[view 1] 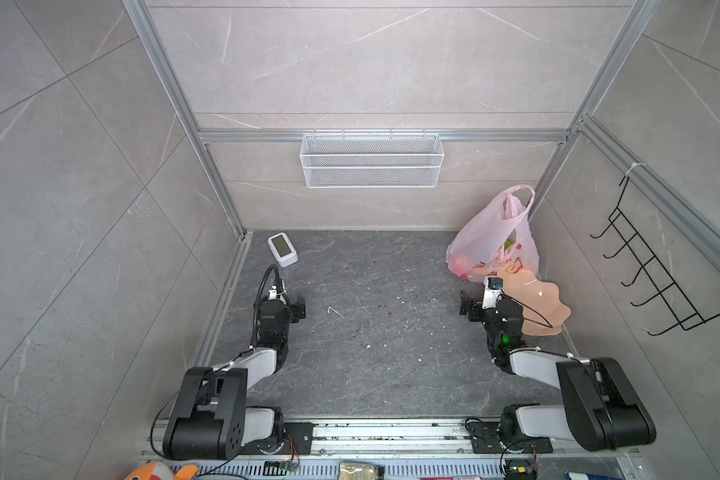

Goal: Take the fake fruits out of the plastic bag

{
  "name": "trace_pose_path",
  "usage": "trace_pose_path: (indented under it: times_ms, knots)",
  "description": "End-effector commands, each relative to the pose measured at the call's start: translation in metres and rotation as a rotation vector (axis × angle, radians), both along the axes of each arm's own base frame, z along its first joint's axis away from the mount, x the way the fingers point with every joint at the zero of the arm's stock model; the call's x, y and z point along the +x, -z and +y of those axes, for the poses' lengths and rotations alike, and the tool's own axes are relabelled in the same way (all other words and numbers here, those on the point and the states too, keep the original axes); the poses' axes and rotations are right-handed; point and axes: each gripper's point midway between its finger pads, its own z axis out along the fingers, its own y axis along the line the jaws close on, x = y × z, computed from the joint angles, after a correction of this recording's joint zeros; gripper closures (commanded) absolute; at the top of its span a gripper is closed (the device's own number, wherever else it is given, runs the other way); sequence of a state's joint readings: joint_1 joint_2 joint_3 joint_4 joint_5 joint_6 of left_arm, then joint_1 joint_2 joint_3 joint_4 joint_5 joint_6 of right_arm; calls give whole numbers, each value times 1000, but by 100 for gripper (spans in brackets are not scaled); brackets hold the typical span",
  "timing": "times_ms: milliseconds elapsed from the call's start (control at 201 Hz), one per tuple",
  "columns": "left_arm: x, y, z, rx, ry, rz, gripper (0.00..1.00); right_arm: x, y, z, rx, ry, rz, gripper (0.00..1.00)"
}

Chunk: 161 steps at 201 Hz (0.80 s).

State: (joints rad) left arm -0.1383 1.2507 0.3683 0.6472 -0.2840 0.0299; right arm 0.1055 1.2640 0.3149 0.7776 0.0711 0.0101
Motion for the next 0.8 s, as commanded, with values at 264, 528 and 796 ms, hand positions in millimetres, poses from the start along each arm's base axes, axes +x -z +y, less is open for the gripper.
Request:
trace_pose_path:
  times_ms: [264,528,796]
  knots:
    - [-17,-122,-24,-354,-96,-128,0,-33,-133,23,266,-40,-52,0]
    - [-62,-112,-2,-595,-266,-85,0,-57,-169,-20,405,210,-86,0]
    - [-75,-84,-32,-605,-47,-49,0,-52,-171,-16,321,189,-12,3]
